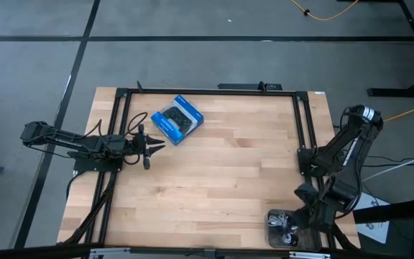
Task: Pick and place USB-C Cables
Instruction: Put the black charger cable into the black bin, then return to Home Position
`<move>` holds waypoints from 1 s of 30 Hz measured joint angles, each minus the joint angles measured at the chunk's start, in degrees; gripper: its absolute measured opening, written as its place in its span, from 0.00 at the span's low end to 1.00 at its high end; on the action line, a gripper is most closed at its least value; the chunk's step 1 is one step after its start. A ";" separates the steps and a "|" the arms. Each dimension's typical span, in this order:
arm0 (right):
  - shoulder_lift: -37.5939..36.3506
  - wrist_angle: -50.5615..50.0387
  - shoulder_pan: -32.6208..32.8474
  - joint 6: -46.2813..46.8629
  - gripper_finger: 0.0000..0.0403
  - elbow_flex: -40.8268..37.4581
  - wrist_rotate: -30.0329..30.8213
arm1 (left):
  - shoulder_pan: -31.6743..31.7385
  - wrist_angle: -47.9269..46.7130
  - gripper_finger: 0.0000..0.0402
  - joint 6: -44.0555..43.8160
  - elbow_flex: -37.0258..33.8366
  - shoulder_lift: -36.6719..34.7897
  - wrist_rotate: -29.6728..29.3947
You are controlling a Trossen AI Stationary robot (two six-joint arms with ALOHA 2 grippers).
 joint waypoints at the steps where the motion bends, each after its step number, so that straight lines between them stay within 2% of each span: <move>1: 0.30 0.35 0.00 0.27 0.21 0.00 -0.96 | 0.00 0.00 0.17 0.00 0.00 0.00 0.00; 10: 1.03 -0.29 -0.01 0.76 0.24 -0.01 -2.35 | -0.02 0.00 0.18 -0.02 0.00 0.02 0.00; 16: 0.64 5.30 -0.11 1.91 0.24 -0.02 -11.10 | 0.00 0.00 0.17 -0.01 0.00 0.00 0.00; 20: 0.64 6.87 -0.11 1.41 0.24 -0.02 -11.88 | -0.02 0.00 0.18 -0.02 0.00 0.02 0.00; 22: 0.64 7.34 -0.11 -0.41 0.24 -0.02 -10.16 | -0.01 0.00 0.17 -0.02 0.00 0.01 0.00; 24: 0.64 7.16 -0.11 -3.69 0.24 -0.02 -5.79 | 0.00 0.00 0.18 -0.02 0.00 0.00 0.00; 30: 0.64 6.39 -0.15 -20.53 0.24 -0.02 14.18 | 0.00 0.00 0.18 -0.02 0.00 0.02 0.00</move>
